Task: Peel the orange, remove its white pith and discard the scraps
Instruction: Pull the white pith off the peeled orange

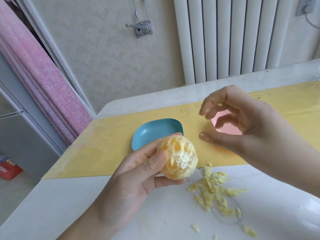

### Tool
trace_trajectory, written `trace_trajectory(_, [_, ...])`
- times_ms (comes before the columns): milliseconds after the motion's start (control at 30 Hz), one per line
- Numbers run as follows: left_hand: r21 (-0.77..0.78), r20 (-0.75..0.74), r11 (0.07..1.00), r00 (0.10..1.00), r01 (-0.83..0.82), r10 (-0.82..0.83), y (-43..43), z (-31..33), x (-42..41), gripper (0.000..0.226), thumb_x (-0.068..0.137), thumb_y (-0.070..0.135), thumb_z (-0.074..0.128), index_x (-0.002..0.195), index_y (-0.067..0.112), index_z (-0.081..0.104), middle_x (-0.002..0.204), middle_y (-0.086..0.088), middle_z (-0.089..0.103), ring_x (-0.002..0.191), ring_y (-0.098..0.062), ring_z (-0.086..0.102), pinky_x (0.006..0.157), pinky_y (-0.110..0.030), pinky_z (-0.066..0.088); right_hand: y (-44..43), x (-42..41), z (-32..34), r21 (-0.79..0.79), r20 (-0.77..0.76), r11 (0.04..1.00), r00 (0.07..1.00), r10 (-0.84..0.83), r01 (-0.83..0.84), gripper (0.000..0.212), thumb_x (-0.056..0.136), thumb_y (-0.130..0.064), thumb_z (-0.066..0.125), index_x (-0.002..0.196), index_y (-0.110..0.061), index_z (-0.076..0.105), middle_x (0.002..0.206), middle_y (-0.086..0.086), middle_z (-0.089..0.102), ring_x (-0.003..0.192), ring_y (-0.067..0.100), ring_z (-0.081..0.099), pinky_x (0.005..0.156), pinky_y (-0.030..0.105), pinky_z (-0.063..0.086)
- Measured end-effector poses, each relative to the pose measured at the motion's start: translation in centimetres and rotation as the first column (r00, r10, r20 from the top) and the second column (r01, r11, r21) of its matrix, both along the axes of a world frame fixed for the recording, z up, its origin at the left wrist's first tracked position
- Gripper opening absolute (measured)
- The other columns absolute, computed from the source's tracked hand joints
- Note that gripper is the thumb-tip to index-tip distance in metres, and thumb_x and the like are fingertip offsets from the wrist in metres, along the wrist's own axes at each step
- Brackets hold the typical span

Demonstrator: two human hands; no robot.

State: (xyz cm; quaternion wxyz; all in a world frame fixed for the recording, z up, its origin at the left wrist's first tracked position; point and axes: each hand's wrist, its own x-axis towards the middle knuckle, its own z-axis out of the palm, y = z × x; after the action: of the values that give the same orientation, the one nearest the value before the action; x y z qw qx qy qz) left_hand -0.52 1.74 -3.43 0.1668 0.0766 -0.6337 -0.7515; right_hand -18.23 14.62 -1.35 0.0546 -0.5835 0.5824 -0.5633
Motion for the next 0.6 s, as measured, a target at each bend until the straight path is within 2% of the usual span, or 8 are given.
trace_trajectory(100, [0.186, 0.021, 0.983, 1.0, -0.009, 0.006, -0.4, -0.3, -0.1, 0.057, 0.072, 0.036, 0.079, 0.117, 0.004, 0.065, 0.123, -0.023, 0.061, 0.097, -0.028, 0.065, 0.079, -0.035, 0.055, 0.2, -0.2, -0.3, -0.017, -0.236, 0.994, 0.965, -0.113, 0.112, 0.034, 0.07, -0.007, 0.065, 0.087, -0.035, 0.055, 0.095, -0.014, 0.056, 0.097, 0.007, 0.054, 0.078, 0.009, 0.038])
trace_trajectory(200, [0.37, 0.032, 0.928, 0.999, -0.029, 0.019, -0.8, -0.3, -0.2, 0.056, 0.072, 0.026, 0.077, 0.119, -0.001, 0.062, 0.131, -0.03, 0.052, 0.099, -0.035, 0.064, 0.08, -0.038, 0.055, 0.3, -0.3, -0.9, -0.01, -0.39, 0.986, 0.907, -0.16, 0.169, 0.036, 0.072, -0.001, 0.076, 0.083, -0.031, 0.06, 0.08, -0.016, 0.063, 0.085, -0.009, 0.055, 0.075, 0.001, 0.037])
trace_trajectory(267, [0.473, 0.029, 0.88, 0.999, -0.042, 0.032, -0.9, -0.1, -0.3, 0.061, 0.068, 0.02, 0.08, 0.12, -0.004, 0.06, 0.132, -0.033, 0.05, 0.096, -0.04, 0.065, 0.076, -0.039, 0.057, 0.1, -0.6, -1.6, 0.04, -0.501, 0.989, 0.86, -0.102, 0.14, 0.027, 0.078, -0.002, 0.074, 0.085, -0.026, 0.066, 0.076, -0.02, 0.064, 0.078, -0.004, 0.057, 0.074, 0.005, 0.04])
trace_trajectory(367, [0.534, 0.033, 0.844, 0.999, -0.041, 0.027, -0.9, 0.1, -0.3, 0.054, 0.072, 0.018, 0.072, 0.119, -0.006, 0.06, 0.129, -0.035, 0.051, 0.093, -0.042, 0.066, 0.072, -0.04, 0.059, -0.3, -1.1, -2.6, 0.086, -0.695, 0.987, 0.718, -0.035, 0.132, 0.016, 0.079, -0.006, 0.063, 0.087, -0.02, 0.068, 0.074, -0.017, 0.063, 0.069, 0.001, 0.051, 0.076, 0.002, 0.034])
trace_trajectory(433, [0.548, 0.046, 0.836, 0.999, -0.04, 0.018, -0.9, 0.2, -0.4, 0.05, 0.073, 0.016, 0.07, 0.116, -0.007, 0.061, 0.125, -0.036, 0.054, 0.092, -0.042, 0.066, 0.073, -0.04, 0.059, -0.5, -1.3, -3.2, 0.12, -0.749, 0.982, 0.663, -0.007, 0.145, 0.027, 0.074, 0.004, 0.068, 0.089, -0.019, 0.067, 0.074, -0.015, 0.064, 0.066, 0.008, 0.054, 0.072, 0.01, 0.035])
trace_trajectory(500, [0.575, 0.026, 0.818, 1.0, -0.006, -0.01, -1.0, 0.1, -0.3, 0.056, 0.07, 0.016, 0.075, 0.118, -0.008, 0.06, 0.125, -0.037, 0.053, 0.097, -0.044, 0.065, 0.077, -0.041, 0.059, -0.5, -1.5, -3.6, 0.111, -0.784, 0.977, 0.621, -0.027, 0.182, 0.04, 0.066, 0.013, 0.072, 0.091, -0.018, 0.066, 0.073, -0.013, 0.063, 0.065, 0.012, 0.054, 0.07, 0.017, 0.034])
trace_trajectory(533, [0.591, 0.011, 0.807, 1.0, 0.013, -0.024, -1.0, 0.2, -0.3, 0.06, 0.068, 0.016, 0.078, 0.12, -0.008, 0.058, 0.127, -0.038, 0.051, 0.1, -0.045, 0.064, 0.079, -0.042, 0.058, -0.5, -1.6, -3.7, 0.105, -0.793, 0.976, 0.608, -0.035, 0.193, 0.038, 0.068, 0.012, 0.07, 0.092, -0.018, 0.066, 0.072, -0.012, 0.062, 0.065, 0.011, 0.052, 0.07, 0.019, 0.033])
trace_trajectory(600, [0.621, -0.002, 0.783, 0.999, 0.029, -0.036, -1.2, 0.2, -0.2, 0.064, 0.067, 0.016, 0.079, 0.121, -0.009, 0.056, 0.129, -0.038, 0.05, 0.105, -0.046, 0.062, 0.082, -0.042, 0.057, -0.4, -1.5, -3.4, 0.108, -0.795, 0.97, 0.605, -0.047, 0.217, 0.019, 0.084, -0.005, 0.053, 0.091, -0.017, 0.066, 0.066, -0.011, 0.056, 0.063, 0.011, 0.046, 0.069, 0.021, 0.03])
